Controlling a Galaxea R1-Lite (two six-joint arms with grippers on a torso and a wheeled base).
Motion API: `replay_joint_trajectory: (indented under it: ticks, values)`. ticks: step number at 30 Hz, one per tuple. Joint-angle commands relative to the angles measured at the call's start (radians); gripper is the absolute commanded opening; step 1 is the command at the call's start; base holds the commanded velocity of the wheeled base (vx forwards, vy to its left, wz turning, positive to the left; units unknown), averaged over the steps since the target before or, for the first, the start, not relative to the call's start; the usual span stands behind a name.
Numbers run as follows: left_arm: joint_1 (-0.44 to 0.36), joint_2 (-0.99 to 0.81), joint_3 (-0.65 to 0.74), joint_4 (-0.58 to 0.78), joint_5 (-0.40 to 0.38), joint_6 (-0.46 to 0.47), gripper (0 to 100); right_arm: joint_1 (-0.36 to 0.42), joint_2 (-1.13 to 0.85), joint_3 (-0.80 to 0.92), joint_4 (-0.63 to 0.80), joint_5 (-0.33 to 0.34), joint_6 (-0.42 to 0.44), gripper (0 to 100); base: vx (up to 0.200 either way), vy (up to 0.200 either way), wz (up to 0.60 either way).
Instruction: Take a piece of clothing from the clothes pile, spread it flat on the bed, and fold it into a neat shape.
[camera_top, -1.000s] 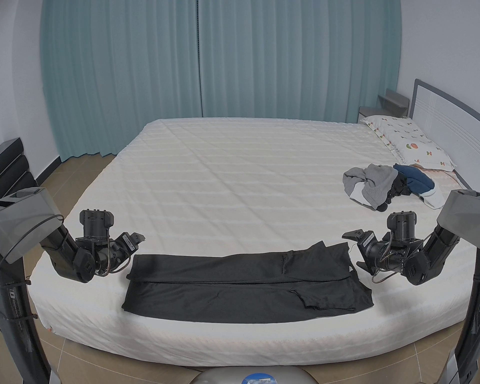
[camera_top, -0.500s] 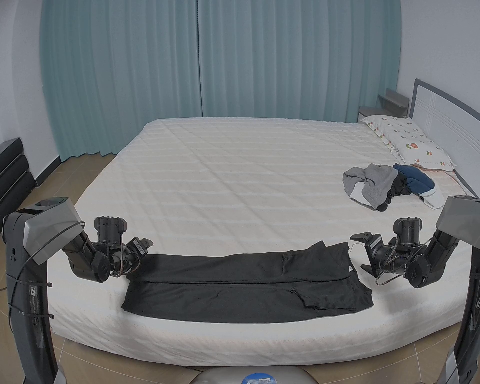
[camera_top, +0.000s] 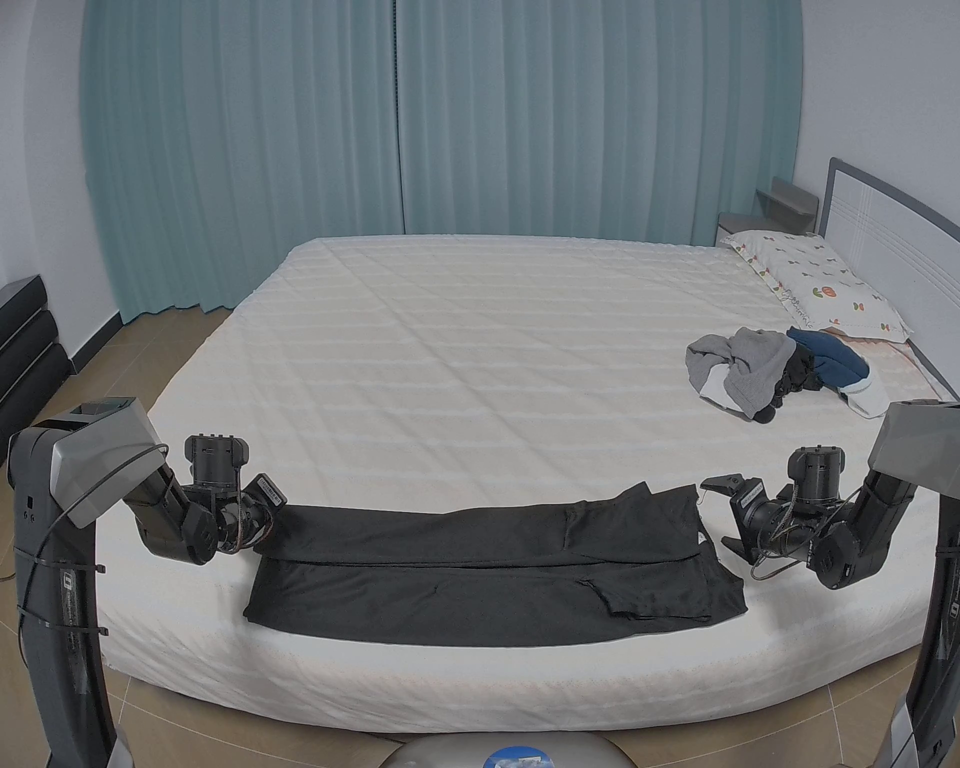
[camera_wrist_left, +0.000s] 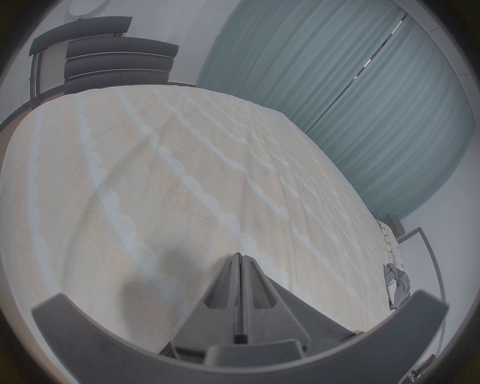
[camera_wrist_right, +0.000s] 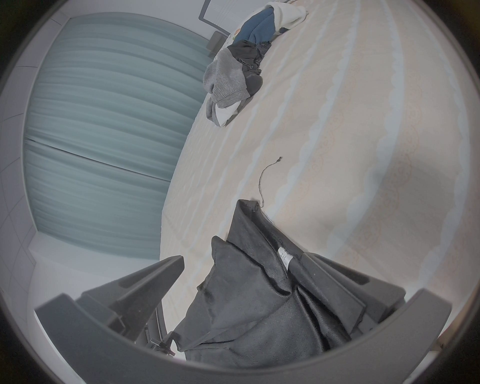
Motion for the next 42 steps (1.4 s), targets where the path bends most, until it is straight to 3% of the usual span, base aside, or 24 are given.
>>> replay_joint_trajectory:
  ticks: [1, 5, 6, 15, 20, 22, 30, 36, 42]
  values:
    - [0.003, 0.002, -0.001, 0.0, 0.001, -0.001, 0, 0.002, 0.003, 0.006, -0.002, 0.0, 0.0, 100, 0.0, 0.0, 0.0]
    - [0.003, -0.001, -0.001, 0.001, 0.001, -0.002, 0, 0.002, 0.003, 0.008, -0.005, 0.0, 0.0, 100, 0.0, 0.0, 0.0]
    - [0.003, -0.004, -0.001, 0.006, -0.001, -0.004, 100, 0.0, 0.003, 0.009, -0.005, 0.0, 0.0, 100, 0.0, 0.0, 0.0]
    - [0.028, -0.063, 0.036, 0.009, -0.022, -0.004, 100, 0.005, -0.043, 0.061, -0.003, -0.001, -0.007, 100, 0.0, 0.0, 0.0]
    - [0.04, -0.112, 0.123, 0.004, -0.188, 0.058, 100, 0.002, -0.072, 0.158, -0.018, 0.009, -0.073, 100, 0.0, 0.0, 0.0]
    - [0.048, -0.115, 0.143, 0.007, -0.237, 0.13, 100, -0.001, -0.072, 0.232, -0.097, 0.031, -0.096, 100, 0.0, 0.0, 0.0]
    - [0.04, -0.104, 0.201, 0.015, -0.246, 0.335, 100, -0.053, 0.006, 0.454, -0.494, 0.08, -0.093, 100, 0.0, 0.0, 0.0]
    - [0.014, -0.098, 0.206, 0.012, -0.246, 0.351, 100, -0.058, 0.011, 0.472, -0.485, 0.128, -0.086, 100, 0.0, 0.0, 0.0]
    - [0.003, -0.089, 0.212, 0.007, -0.246, 0.364, 100, -0.055, 0.015, 0.477, -0.485, 0.128, -0.086, 100, 0.0, 0.0, 0.0]
